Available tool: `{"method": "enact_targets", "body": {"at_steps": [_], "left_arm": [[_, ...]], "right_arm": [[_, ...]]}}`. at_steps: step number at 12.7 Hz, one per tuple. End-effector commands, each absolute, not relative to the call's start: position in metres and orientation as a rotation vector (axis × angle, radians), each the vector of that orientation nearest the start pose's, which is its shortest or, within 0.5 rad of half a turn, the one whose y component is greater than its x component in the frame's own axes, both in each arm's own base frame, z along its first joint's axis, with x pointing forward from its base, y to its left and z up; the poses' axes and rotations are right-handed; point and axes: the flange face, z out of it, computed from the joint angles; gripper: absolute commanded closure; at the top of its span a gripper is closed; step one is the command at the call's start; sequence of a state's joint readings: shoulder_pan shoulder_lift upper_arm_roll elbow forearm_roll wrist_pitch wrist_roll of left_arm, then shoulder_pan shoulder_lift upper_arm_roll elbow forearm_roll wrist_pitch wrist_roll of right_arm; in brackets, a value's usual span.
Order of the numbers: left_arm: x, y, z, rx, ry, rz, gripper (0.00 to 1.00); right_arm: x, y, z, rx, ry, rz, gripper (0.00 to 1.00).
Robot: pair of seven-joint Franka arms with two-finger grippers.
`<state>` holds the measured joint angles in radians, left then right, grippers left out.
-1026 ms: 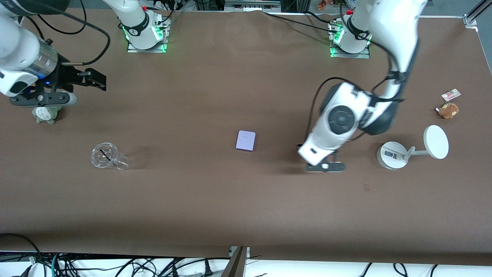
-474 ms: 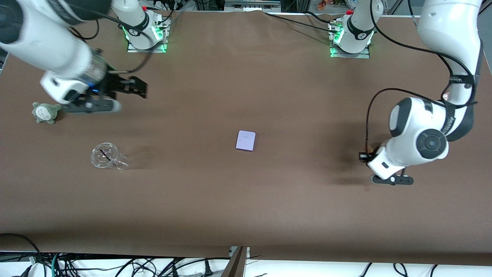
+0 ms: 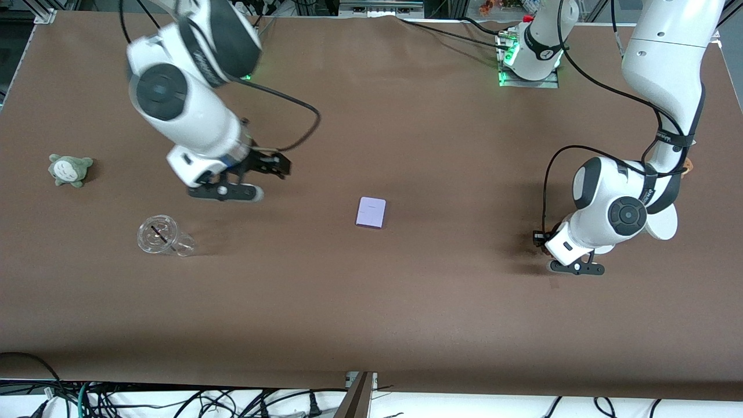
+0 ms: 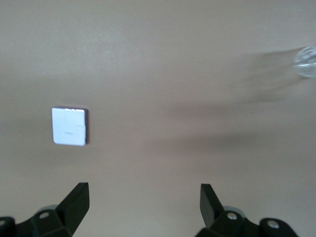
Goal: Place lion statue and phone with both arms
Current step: 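Lower the lion beside the lamp while the right gripper reaches the phone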
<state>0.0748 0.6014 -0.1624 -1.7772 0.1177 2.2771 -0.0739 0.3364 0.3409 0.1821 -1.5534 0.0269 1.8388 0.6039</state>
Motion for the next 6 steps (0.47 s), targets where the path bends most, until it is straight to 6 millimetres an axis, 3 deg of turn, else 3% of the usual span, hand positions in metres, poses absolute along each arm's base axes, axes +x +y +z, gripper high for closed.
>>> {"method": "enact_targets", "body": {"at_steps": [1, 2, 3, 4, 6], "left_arm": [[0.648, -0.043, 0.208, -3.117, 0.15, 0.112, 0.83], [0.647, -0.043, 0.204, -3.109, 0.162, 0.117, 0.82], [0.647, -0.043, 0.204, -3.108, 0.154, 0.117, 0.47], [0.648, -0.043, 0.205, -3.108, 0.144, 0.114, 0.0], [0.65, -0.043, 0.218, -3.104, 0.139, 0.105, 0.0]], "right_arm": [[0.576, 0.354, 0.409, -3.091, 0.218, 0.122, 0.01], [0.579, 0.359, 0.391, -3.087, 0.216, 0.133, 0.01], [0.579, 0.368, 0.373, -3.085, 0.203, 0.139, 0.01], [0.579, 0.375, 0.358, -3.081, 0.195, 0.14, 0.01], [0.58, 0.391, 0.326, -3.061, 0.236, 0.113, 0.01]]}}
